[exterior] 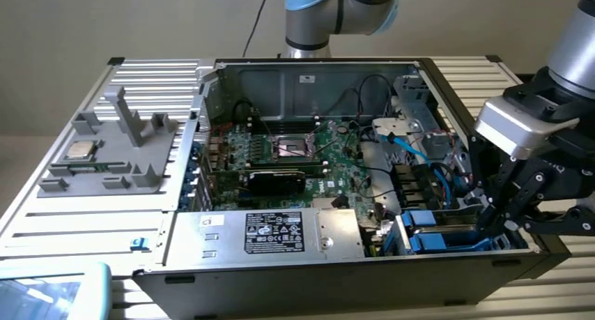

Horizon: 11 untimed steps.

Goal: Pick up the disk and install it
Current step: 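Insert the first disk wire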

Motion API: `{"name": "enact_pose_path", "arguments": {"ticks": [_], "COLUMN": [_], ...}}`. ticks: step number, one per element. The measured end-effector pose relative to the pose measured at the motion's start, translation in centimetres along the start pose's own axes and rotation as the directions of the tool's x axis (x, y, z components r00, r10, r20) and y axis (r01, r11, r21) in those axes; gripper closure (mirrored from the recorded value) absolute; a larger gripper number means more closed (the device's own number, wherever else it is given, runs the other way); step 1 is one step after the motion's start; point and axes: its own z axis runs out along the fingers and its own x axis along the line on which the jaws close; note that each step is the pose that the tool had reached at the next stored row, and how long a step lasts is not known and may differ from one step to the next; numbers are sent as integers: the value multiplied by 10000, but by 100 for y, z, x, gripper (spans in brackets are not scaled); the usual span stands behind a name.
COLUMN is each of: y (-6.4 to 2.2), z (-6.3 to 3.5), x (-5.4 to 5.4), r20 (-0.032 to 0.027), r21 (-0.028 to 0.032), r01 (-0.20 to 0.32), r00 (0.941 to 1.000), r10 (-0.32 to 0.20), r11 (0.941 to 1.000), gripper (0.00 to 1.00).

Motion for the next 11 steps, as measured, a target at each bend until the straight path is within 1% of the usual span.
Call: {"name": "enact_pose_path", "arguments": {"ticks": [1,2,3,4,5,7,9,11], "y": [3,5,9,11,14,17,22,22], "z": [-1,-3,-6,-8,-14,-24,-34,-47], "x": [-12,-26,-42,-60,-80,-126,-177,-218], "r20": [-141,-256,-338,-398,-444,-498,-529,-540], "r21": [-7,-10,-15,-17,-20,-17,-17,-13], "r01": [-2,-2,-2,-3,-4,-5,-6,-5], "r00": [9999,9997,9994,9992,9990,9988,9986,9985], "r10": [2,2,2,2,3,4,5,5], "r11": [10000,10000,10000,10000,10000,10000,10000,10000], "gripper": [84,84,84,84,84,84,84,84]}}
